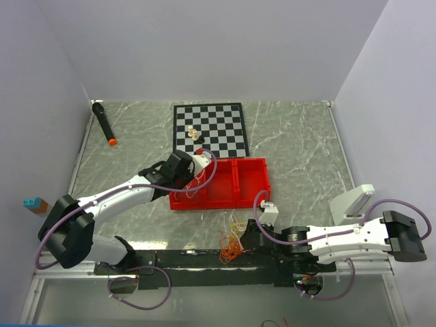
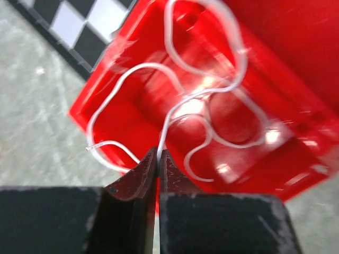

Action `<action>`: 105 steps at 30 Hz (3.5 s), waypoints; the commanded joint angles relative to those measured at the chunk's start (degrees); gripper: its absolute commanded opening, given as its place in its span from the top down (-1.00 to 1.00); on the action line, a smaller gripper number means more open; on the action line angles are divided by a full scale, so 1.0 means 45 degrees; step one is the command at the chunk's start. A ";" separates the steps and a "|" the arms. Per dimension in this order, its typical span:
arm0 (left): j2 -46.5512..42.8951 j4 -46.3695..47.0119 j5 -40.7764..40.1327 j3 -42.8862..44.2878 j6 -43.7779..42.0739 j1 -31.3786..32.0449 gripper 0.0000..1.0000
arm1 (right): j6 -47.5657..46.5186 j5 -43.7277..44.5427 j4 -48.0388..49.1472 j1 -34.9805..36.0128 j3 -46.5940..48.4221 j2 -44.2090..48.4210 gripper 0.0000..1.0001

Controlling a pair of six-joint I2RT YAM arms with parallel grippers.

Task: Untangle the cables

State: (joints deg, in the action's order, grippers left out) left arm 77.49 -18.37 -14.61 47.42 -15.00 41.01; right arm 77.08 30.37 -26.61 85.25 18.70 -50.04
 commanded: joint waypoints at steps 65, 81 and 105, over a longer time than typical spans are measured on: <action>0.2367 0.0898 1.0181 0.3389 0.2318 0.3874 -0.39 | 0.0254 0.0107 -0.4848 0.0956 0.2837 0.2193 0.44; 0.3288 0.0764 0.8991 0.3934 0.1148 0.4928 -0.26 | 0.2592 0.0302 -0.6289 0.1855 0.2427 0.1883 1.00; 0.2447 -0.2384 0.9028 0.4172 0.0287 0.5573 -0.18 | 0.8398 0.0087 -0.9594 0.1856 0.1411 0.1337 1.00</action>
State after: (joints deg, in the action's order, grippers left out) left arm 90.85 -27.57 24.29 65.71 -13.21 65.98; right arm 110.78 30.81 -67.09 93.23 24.67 -41.63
